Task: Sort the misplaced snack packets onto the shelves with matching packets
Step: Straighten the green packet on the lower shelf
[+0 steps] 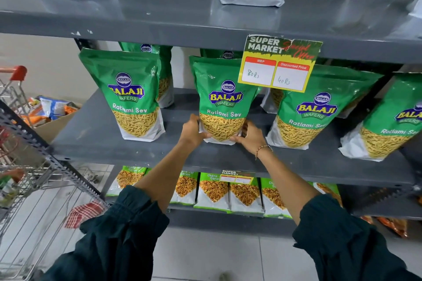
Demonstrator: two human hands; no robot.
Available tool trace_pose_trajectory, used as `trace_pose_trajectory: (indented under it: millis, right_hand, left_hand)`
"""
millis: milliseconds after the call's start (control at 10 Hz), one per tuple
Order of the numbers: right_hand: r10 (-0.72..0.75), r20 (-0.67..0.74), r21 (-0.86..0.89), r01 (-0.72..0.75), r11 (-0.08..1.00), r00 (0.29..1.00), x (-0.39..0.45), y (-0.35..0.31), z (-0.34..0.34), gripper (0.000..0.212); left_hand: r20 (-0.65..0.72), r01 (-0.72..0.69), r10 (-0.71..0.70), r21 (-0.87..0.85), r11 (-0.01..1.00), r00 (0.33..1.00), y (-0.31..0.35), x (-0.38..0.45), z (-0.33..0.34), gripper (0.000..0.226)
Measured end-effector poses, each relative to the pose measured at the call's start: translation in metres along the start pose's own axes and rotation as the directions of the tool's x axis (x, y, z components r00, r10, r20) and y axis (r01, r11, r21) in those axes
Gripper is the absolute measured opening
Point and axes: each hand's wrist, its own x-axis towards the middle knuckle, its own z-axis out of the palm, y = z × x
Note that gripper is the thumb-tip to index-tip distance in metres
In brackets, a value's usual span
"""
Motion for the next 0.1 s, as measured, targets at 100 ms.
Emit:
trace_pose_trajectory:
  millis: [100]
  right_hand:
    - [0.005,0.006,-0.062,-0.004,0.998,1.0,-0.0113,-0.0069,0.0019,0.072]
  left_hand:
    - [0.036,0.011,-0.013,0.044,0.999,0.999,0.0051,-0.0055,0.0019,0.061]
